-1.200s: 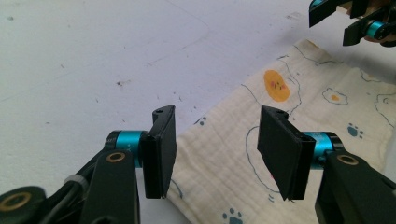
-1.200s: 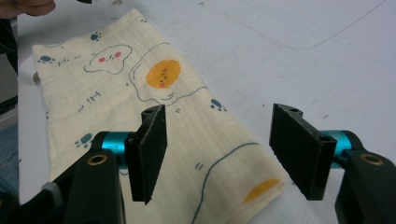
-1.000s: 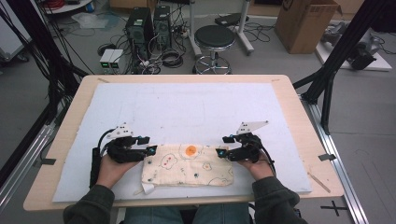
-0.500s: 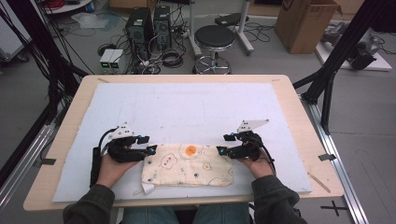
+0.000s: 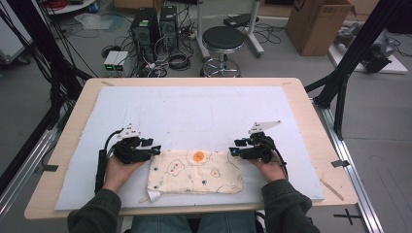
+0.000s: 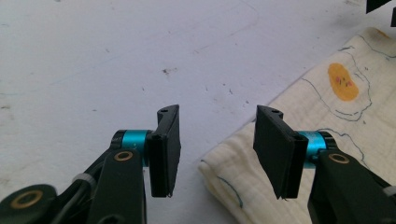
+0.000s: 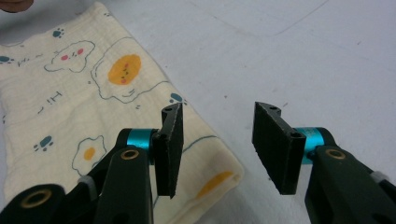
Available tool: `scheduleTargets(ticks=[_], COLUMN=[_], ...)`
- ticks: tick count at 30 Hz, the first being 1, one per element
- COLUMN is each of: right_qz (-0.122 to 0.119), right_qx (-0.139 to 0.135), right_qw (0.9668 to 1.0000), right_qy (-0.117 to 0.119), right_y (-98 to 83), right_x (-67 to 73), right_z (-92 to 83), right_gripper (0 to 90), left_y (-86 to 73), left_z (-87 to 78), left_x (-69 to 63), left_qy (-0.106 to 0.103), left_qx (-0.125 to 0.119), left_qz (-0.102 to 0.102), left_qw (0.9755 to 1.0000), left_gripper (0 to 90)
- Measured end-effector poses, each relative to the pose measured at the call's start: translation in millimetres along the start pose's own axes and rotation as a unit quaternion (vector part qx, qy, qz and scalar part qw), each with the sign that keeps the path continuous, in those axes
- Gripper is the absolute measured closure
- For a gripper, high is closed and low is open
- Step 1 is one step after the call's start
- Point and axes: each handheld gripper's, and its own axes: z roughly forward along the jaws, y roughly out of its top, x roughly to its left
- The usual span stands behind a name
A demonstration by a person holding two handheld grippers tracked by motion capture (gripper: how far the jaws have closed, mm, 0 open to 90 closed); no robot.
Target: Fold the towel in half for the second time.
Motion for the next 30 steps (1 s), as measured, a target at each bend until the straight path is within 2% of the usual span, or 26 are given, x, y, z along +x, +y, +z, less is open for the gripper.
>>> scheduleTargets(ticks=[3,6,12,18,22,23,26,28,30], right_qz=[0.008,0.016,0.031,0.025,0.018,0.016,0.011,0.025,0.02], right_qx=[0.006,0.009,0.03,0.059,0.062,0.064,0.063,0.055,0.057], right_qw=[1.0,0.9998,0.9991,0.9979,0.9979,0.9977,0.9978,0.9971,0.9968], right_qy=[-0.001,0.009,0.006,0.013,0.009,0.017,0.019,0.047,0.054], right_y=[-0.9,-2.4,-6.7,-8.7,-8.1,-8.1,-7.8,-7.7,-4.8], right_x=[-1.5,-4.2,-9.7,-9.0,-6.4,-6.4,-6.1,-7.0,-6.5], right_z=[0.3,-1.0,4.7,11.2,12.4,12.5,12.7,13.0,10.8], right_gripper=[54.3,53.9,56.2,68.8,79.3,81.0,83.4,83.6,83.8], left_y=[-1.1,-2.3,-4.1,-5.5,-5.7,-5.6,-5.2,-4.3,-3.0], left_z=[6.1,9.5,13.2,13.8,12.4,12.2,11.2,9.5,7.8], left_x=[1.8,3.2,3.5,3.0,1.6,1.0,-0.2,-0.9,-0.4], left_qy=[0.0,-0.005,-0.012,-0.016,-0.022,-0.025,-0.023,-0.017,-0.016], left_qx=[0.013,0.023,0.045,0.059,0.065,0.065,0.064,0.063,0.062], left_qz=[-0.006,-0.011,-0.007,0.002,0.011,0.014,0.013,0.013,0.019], left_qw=[0.9999,0.9997,0.9989,0.9981,0.9976,0.9975,0.9976,0.9978,0.9978], left_gripper=[51.4,52.7,56.4,66.1,77.2,80.4,83.0,83.5,83.5])
